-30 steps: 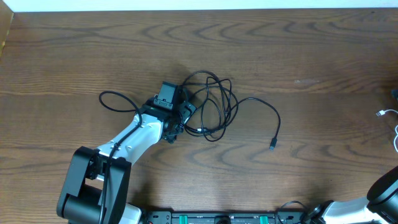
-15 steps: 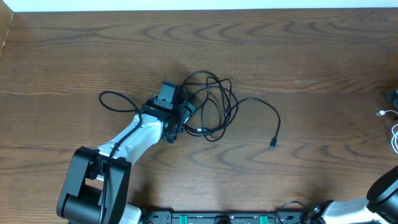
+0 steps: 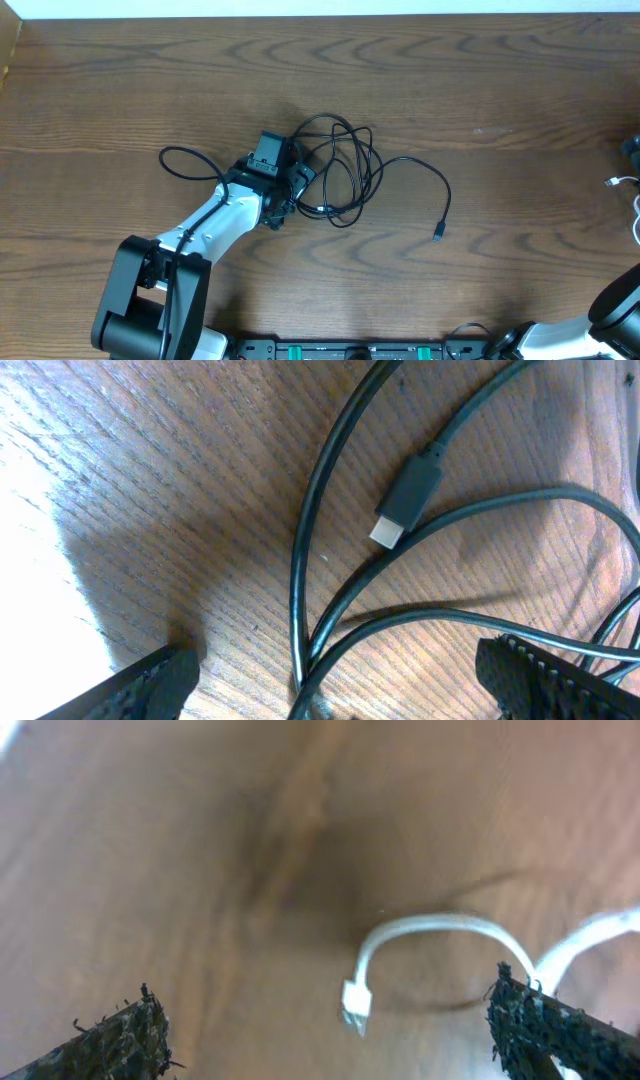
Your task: Untangle cables
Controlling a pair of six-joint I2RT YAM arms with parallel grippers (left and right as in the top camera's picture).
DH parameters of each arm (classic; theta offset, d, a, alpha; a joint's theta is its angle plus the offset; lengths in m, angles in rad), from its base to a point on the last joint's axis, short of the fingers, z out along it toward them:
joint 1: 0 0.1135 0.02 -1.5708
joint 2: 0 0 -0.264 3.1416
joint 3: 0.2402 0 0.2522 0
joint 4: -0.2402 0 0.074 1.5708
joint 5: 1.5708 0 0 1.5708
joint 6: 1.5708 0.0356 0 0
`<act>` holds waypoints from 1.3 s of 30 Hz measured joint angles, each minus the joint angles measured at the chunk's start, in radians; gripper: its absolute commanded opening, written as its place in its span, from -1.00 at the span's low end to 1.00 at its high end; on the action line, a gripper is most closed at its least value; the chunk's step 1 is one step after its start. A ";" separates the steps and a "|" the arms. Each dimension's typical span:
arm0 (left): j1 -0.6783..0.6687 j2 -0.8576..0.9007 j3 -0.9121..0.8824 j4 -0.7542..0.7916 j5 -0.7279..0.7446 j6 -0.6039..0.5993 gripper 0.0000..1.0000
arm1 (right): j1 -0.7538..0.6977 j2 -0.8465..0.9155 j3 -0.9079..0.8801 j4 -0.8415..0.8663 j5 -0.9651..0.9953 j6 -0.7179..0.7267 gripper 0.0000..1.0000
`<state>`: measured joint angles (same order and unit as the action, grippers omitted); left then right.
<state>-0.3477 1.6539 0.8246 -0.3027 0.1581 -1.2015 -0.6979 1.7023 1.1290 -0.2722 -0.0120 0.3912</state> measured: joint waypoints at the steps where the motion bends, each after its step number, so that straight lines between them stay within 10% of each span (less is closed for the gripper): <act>1: 0.000 0.000 0.000 0.000 0.000 0.000 0.91 | 0.001 0.000 0.000 0.021 0.000 -0.019 0.99; 15: 0.000 0.000 0.000 0.000 0.000 0.000 0.91 | -0.001 0.024 0.057 0.196 -0.034 -0.195 0.99; 26: 0.000 0.000 0.000 0.000 0.000 0.000 0.91 | 0.006 0.246 0.207 0.006 -0.063 -0.217 0.99; 39: 0.000 0.000 0.000 0.000 0.000 0.000 0.91 | 0.015 0.095 0.435 -0.489 0.016 -0.104 0.99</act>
<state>-0.3477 1.6539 0.8246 -0.3027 0.1581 -1.2015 -0.6827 1.7973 1.5639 -0.7616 0.0044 0.2871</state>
